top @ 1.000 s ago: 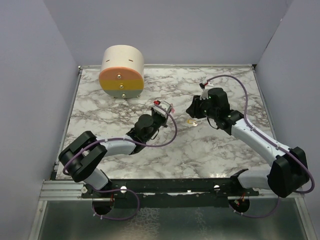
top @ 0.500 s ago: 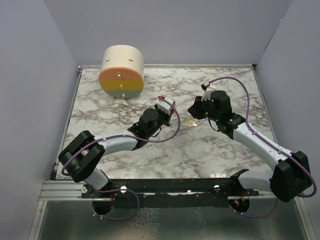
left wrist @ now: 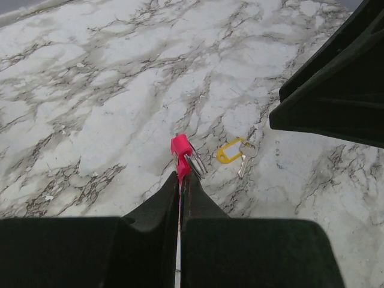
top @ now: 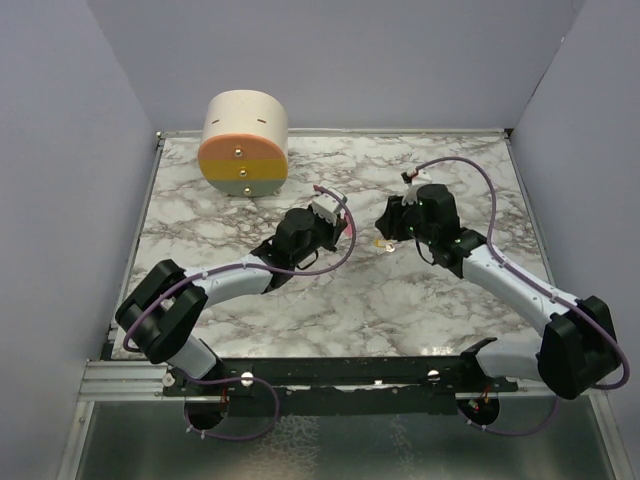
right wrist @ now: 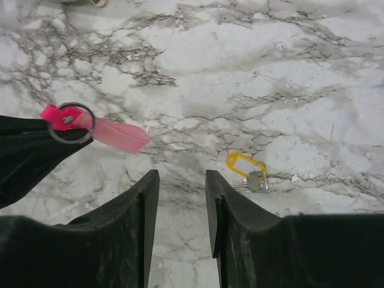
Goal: Put the keys on the keyring
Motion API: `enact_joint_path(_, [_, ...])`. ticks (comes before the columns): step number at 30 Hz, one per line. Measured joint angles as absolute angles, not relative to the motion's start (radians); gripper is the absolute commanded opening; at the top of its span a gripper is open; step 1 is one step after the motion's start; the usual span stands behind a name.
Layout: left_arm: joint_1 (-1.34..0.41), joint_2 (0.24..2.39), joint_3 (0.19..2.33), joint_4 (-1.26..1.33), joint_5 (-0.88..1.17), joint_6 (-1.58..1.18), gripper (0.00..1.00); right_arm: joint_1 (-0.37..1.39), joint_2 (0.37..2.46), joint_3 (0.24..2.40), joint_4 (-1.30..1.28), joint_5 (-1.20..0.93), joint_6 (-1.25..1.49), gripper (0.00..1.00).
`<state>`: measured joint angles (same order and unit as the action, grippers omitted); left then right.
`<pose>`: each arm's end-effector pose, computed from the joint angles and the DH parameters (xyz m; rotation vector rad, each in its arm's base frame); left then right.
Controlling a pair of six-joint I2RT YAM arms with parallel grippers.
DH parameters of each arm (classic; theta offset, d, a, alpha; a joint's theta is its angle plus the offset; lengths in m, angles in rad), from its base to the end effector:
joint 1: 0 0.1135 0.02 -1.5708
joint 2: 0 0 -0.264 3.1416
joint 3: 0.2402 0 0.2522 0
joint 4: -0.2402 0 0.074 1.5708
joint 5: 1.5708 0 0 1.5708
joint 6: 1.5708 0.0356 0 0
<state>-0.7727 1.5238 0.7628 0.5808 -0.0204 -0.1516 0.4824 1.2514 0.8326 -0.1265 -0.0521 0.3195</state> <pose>0.2398 -0.2328 0.2321 0.5346 1.7158 -0.6521 0.2463 0.1311 0.2625 -0.2074 2.1513 0.5267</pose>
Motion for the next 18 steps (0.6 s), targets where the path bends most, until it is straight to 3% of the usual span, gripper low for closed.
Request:
enact_joint_path(10, [-0.725,1.518,0.760,0.552,0.046,-0.170,0.00,0.482,1.540,0.888,-0.210,0.017,0.349,0.37])
enact_joint_path(18, [-0.721,1.491,0.738,0.552,0.069,-0.175,0.00,0.482,1.562,0.899,-0.234,0.089,0.359,0.33])
